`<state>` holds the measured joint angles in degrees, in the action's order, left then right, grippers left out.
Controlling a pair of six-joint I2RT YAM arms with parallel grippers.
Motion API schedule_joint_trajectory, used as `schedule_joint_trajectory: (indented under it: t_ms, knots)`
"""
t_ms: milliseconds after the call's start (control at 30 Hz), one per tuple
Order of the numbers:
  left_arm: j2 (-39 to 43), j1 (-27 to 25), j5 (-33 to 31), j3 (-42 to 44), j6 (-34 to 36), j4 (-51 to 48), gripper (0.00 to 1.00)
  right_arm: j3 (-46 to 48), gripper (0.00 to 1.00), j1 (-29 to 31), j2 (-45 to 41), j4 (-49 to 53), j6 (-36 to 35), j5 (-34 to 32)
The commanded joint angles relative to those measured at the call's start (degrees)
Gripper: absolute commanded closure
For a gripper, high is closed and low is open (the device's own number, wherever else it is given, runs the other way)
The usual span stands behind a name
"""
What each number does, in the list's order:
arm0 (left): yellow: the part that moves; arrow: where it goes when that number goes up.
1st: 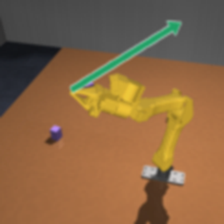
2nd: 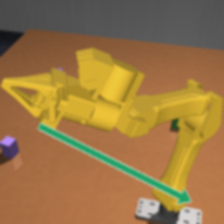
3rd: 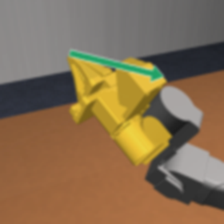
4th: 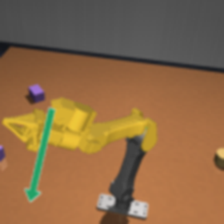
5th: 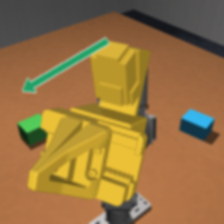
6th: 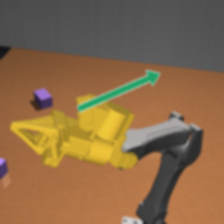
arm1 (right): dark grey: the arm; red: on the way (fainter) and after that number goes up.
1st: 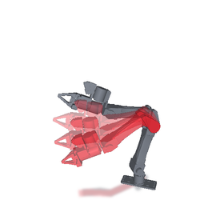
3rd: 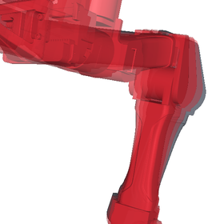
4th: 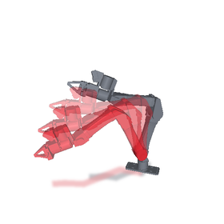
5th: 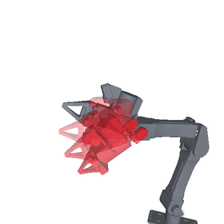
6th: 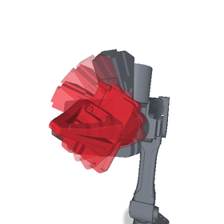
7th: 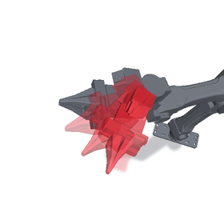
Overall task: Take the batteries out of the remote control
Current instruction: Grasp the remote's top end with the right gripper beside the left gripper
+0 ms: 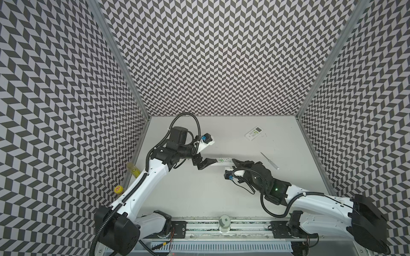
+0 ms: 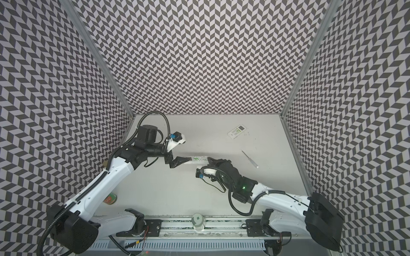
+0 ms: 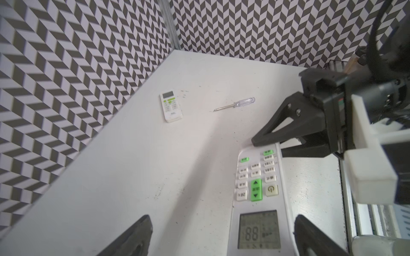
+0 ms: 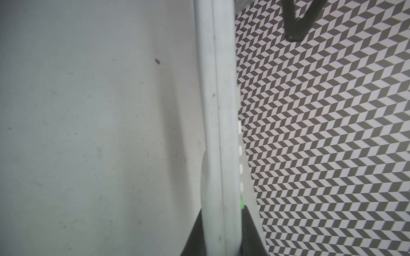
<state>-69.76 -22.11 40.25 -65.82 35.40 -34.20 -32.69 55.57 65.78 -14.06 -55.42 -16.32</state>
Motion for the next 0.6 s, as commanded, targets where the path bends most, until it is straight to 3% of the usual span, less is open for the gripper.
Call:
schedule_joint_trajectory:
  t_ms: [0, 133, 300, 400, 567]
  knots:
    - [0.2, 0.2, 1.1, -4.9, 9.4, -7.1, 0.00, -2.8, 0.97, -1.1, -1.3, 1.0, 11.2, 7.2]
    - [-1.1, 0.3, 1.9, -10.4, 17.5, -12.9, 0.00, -3.1, 0.97, -4.4, -2.7, 0.9, 18.7, 16.3]
    - [-2.1, 0.6, 12.5, -14.4, 31.9, -24.9, 0.00, -1.4, 0.97, -10.5, -5.8, -3.4, 28.9, 29.4]
    - [-2.5, 0.4, 15.2, -14.3, 33.2, -26.1, 0.01, -1.4, 0.97, -11.9, -6.1, -4.4, 32.0, 34.1]
    - [-2.8, -0.2, 13.7, -12.7, 31.7, -23.4, 0.02, -2.5, 0.97, -12.2, -5.1, -2.2, 32.0, 39.1]
